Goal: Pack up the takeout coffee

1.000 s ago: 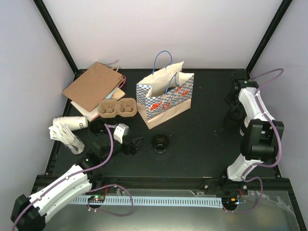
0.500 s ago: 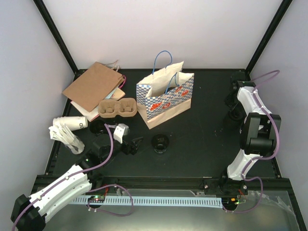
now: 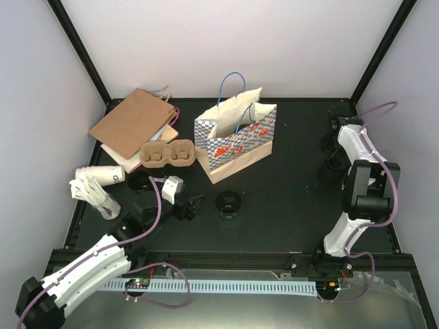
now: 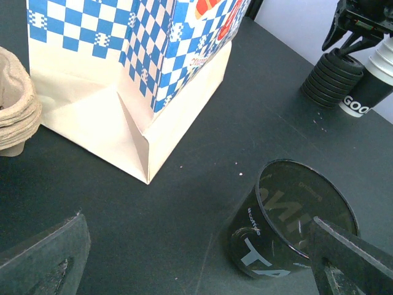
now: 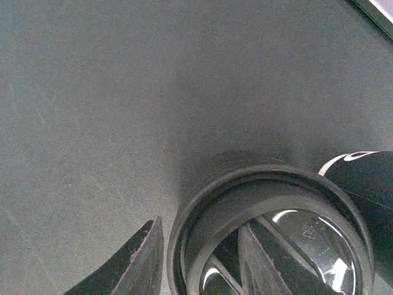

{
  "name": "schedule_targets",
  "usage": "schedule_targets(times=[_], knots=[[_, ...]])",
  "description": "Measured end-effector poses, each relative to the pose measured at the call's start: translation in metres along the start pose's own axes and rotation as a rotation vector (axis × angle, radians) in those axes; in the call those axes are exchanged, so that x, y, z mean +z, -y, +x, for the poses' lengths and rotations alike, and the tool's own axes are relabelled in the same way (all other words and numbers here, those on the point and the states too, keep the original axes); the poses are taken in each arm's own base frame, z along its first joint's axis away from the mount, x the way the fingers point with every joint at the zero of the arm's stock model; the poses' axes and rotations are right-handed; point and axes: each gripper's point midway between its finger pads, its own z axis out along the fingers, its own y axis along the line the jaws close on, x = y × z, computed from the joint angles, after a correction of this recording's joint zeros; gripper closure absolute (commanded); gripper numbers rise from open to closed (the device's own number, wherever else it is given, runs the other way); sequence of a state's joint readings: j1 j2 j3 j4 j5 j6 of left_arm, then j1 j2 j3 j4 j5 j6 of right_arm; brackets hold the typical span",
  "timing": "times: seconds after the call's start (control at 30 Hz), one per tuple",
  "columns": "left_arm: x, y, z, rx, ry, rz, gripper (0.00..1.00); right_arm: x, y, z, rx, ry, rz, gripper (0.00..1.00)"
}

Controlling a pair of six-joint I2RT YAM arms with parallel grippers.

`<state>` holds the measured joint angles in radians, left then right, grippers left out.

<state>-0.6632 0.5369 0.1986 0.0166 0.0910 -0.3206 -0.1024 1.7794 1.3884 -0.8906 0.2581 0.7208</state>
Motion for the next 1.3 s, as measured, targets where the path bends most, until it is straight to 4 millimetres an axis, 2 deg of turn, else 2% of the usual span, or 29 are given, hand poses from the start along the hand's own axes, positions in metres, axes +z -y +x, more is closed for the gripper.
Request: schedule_targets(times=[0.43,0.87,1.03,1.17,1.3], knots=[[0.000,0.000,0.000,0.000,0.000,-0.001,0.01,-0.002,-0.002,0.009,-0.007,0.016,-0.069,0.65],[0.000,0.000,0.000,0.000,0.000,-0.001,0.01,-0.018,-0.021,0.040,-0.078,-0.033,-0.185,0.63],[0.000,0.000,0.000,0.000,0.000,-0.001,0.01,-0.028,-0.032,0.064,-0.138,-0.070,-0.225,0.61],[0.000,0.000,0.000,0.000,0.001,-0.003,0.01,-0.032,-0.033,0.081,-0.175,-0.104,-0.227,0.58],[0.000,-0.001,0.000,0.000,0.002,-0.005,0.01,-0.035,-0.027,0.082,-0.192,-0.105,-0.209,0.57]])
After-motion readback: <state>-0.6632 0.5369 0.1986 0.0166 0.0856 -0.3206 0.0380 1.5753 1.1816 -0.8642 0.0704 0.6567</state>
